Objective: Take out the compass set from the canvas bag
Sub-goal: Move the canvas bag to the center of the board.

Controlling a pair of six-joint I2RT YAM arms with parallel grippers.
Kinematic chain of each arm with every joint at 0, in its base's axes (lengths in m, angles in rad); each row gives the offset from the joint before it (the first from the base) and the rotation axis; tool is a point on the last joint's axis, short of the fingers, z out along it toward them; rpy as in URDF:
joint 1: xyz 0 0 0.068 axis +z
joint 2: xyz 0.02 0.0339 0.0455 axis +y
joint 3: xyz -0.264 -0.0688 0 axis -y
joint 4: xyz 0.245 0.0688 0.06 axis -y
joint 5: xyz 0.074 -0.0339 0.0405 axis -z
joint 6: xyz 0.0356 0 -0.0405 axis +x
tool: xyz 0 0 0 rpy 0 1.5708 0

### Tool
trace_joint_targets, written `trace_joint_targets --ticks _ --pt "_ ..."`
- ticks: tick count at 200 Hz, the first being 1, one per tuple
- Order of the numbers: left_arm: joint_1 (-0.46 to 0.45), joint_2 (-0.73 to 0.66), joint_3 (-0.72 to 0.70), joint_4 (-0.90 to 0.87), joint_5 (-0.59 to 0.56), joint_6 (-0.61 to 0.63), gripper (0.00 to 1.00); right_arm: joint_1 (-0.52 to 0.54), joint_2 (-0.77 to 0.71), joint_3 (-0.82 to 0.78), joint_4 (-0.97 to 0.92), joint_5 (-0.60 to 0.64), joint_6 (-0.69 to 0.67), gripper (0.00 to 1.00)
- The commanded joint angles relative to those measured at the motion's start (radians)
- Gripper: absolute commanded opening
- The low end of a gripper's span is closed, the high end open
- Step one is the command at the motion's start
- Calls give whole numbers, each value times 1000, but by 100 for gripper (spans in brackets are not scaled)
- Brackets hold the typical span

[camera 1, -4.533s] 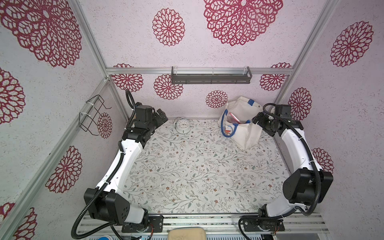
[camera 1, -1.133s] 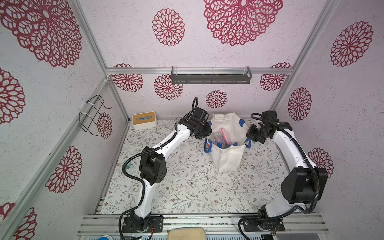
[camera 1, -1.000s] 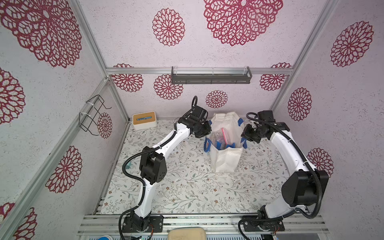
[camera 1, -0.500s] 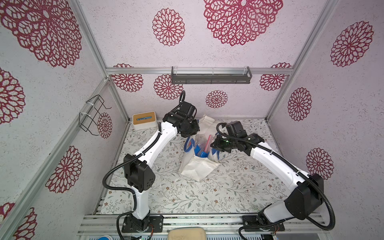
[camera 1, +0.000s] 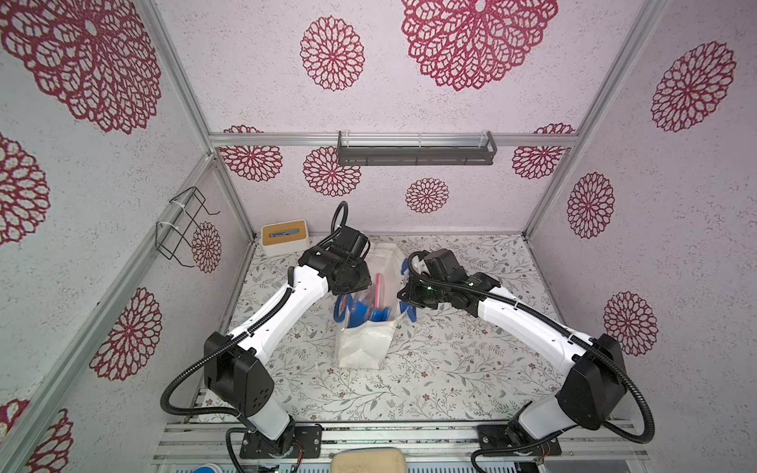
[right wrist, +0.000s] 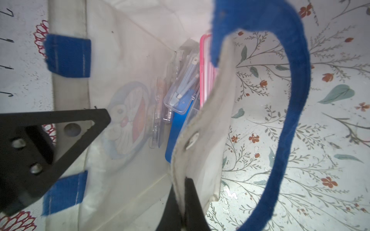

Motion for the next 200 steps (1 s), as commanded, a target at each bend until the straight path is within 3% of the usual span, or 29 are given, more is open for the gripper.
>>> trace_joint_targets --ticks 1,8,17,61,93,100,118,147,171,200 --pt "22 -60 -14 34 -55 -22 51 -2 -16 10 28 17 18 0" --pt "28 -70 -14 25 -70 -22 55 -2 -16 10 31 15 19 0" --pt "36 -81 -13 17 -88 -19 59 -2 -14 9 36 11 18 8" --pt "57 -186 -29 6 -187 7 69 -2 -12 67 -46 87 -52 68" --pt "57 -294 -64 11 -299 8 78 -10 -6 162 -173 193 -140 87" --pt "58 -324 -77 23 -321 10 81 -13 -2 188 -207 226 -158 98" --pt "57 -402 -113 68 -381 19 100 -26 19 280 -308 309 -205 99" --pt "57 -491 -134 128 -473 48 97 -50 115 506 -584 516 -176 99" --pt "64 -532 -136 132 -562 2 98 -71 157 635 -694 537 -218 99" --pt "131 -584 -189 201 -468 1 97 -76 78 598 -625 686 -262 99"
